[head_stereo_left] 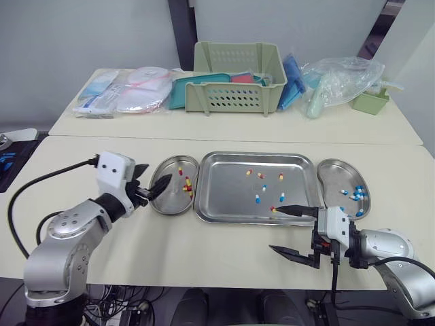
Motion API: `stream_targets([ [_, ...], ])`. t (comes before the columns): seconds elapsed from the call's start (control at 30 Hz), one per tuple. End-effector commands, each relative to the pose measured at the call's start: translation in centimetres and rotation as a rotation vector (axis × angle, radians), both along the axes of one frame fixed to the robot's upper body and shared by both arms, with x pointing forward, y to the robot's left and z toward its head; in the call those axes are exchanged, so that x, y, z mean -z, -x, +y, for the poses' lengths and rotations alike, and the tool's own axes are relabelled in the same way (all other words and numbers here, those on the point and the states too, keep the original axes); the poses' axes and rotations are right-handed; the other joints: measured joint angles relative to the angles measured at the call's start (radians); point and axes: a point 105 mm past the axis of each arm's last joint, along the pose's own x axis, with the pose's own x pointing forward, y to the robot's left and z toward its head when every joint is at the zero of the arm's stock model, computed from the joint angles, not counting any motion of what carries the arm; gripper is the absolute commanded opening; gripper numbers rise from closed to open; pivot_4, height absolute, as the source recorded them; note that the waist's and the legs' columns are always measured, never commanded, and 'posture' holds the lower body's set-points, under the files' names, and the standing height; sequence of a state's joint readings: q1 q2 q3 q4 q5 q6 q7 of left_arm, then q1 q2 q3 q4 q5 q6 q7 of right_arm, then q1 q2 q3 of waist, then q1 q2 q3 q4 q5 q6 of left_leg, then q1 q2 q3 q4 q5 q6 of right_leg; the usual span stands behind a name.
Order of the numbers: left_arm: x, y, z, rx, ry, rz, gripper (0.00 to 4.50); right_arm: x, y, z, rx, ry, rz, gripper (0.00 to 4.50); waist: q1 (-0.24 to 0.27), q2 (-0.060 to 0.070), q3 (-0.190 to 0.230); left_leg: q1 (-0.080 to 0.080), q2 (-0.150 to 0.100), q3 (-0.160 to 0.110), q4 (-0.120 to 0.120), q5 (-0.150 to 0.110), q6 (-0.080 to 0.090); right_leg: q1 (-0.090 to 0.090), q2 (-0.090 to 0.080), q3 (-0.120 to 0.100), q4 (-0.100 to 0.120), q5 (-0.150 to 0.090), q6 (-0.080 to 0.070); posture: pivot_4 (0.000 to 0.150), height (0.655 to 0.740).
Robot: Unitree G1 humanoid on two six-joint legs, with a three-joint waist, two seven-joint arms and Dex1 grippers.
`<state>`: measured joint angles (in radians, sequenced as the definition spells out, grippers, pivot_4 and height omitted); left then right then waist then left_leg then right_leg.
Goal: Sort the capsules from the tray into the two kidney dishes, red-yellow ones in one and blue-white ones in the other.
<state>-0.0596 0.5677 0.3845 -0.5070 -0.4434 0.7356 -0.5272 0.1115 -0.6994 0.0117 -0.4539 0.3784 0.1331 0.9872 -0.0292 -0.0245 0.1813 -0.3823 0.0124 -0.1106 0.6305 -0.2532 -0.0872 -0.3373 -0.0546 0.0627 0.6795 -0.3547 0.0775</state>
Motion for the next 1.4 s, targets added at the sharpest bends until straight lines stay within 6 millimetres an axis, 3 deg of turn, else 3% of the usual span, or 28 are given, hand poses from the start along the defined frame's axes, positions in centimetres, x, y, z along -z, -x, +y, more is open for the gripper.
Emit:
stream_targets([
  [0.03,-1.2,0.7,3.1,-0.070,-0.043,-0.080,3.55,-1.7,-0.3,-1.4,0.080,-0.023,-0.037,4.50,0.000,0.000,0.000,0.000,0.000,0.000,0.000,0.000,0.000,0.000,0.000,0.000,0.000,0.000,0.000,0.150,0.7400],
  [0.17,0.2,2.4,9.2,-0.253,-0.080,-0.056,3.55,-2.6,-0.7,-5.3,0.251,-0.005,-0.026,4.50,0.000,0.000,0.000,0.000,0.000,0.001,0.000,0.000,0.000,0.000,0.000,0.000,0.000,0.000,0.000,0.150,0.7400],
  [0.27,2.9,4.8,13.5,-0.385,-0.107,0.020,3.55,-2.6,-0.6,-9.9,0.373,0.081,-0.016,4.50,0.000,0.000,0.000,0.000,0.000,0.001,-0.001,0.000,0.000,0.000,0.000,0.001,-0.001,0.000,0.000,0.150,0.7400],
  [0.4,5.0,7.1,15.7,-0.428,-0.120,0.078,4.43,-2.7,-0.1,-14.1,0.475,0.146,0.012,4.50,0.000,0.000,0.000,0.001,0.000,0.001,-0.001,0.000,0.000,0.000,0.000,0.001,-0.001,0.000,0.000,0.150,0.7400],
  [0.57,7.5,9.5,16.1,-0.387,-0.136,0.170,4.47,-1.8,1.1,-18.5,0.574,0.239,0.071,4.50,0.001,-0.001,0.000,0.000,0.000,0.002,-0.001,0.000,0.000,0.000,0.000,0.001,-0.001,0.000,0.000,0.150,0.7400],
  [0.77,8.3,10.1,15.7,-0.369,-0.126,0.193,4.47,-1.3,1.8,-22.0,0.673,0.268,0.119,4.50,-0.002,-0.001,0.000,0.001,0.000,0.002,-0.001,0.000,0.000,0.000,0.000,0.001,-0.001,0.000,0.000,0.150,0.7400],
  [1.03,8.7,10.1,15.1,-0.361,-0.126,0.194,4.47,-0.5,2.4,-23.8,0.711,0.314,0.141,4.50,-0.003,-0.001,0.000,0.001,0.000,0.003,-0.001,0.000,0.000,0.000,0.000,0.001,-0.001,0.000,0.000,0.150,0.7400],
  [1.4,8.5,9.4,14.8,-0.328,-0.138,0.185,4.47,-0.3,2.8,-23.7,0.697,0.327,0.126,4.50,-0.003,-0.001,0.000,0.001,0.000,0.003,-0.001,0.000,0.000,0.000,0.000,0.001,-0.001,0.000,0.000,0.150,0.7400],
])
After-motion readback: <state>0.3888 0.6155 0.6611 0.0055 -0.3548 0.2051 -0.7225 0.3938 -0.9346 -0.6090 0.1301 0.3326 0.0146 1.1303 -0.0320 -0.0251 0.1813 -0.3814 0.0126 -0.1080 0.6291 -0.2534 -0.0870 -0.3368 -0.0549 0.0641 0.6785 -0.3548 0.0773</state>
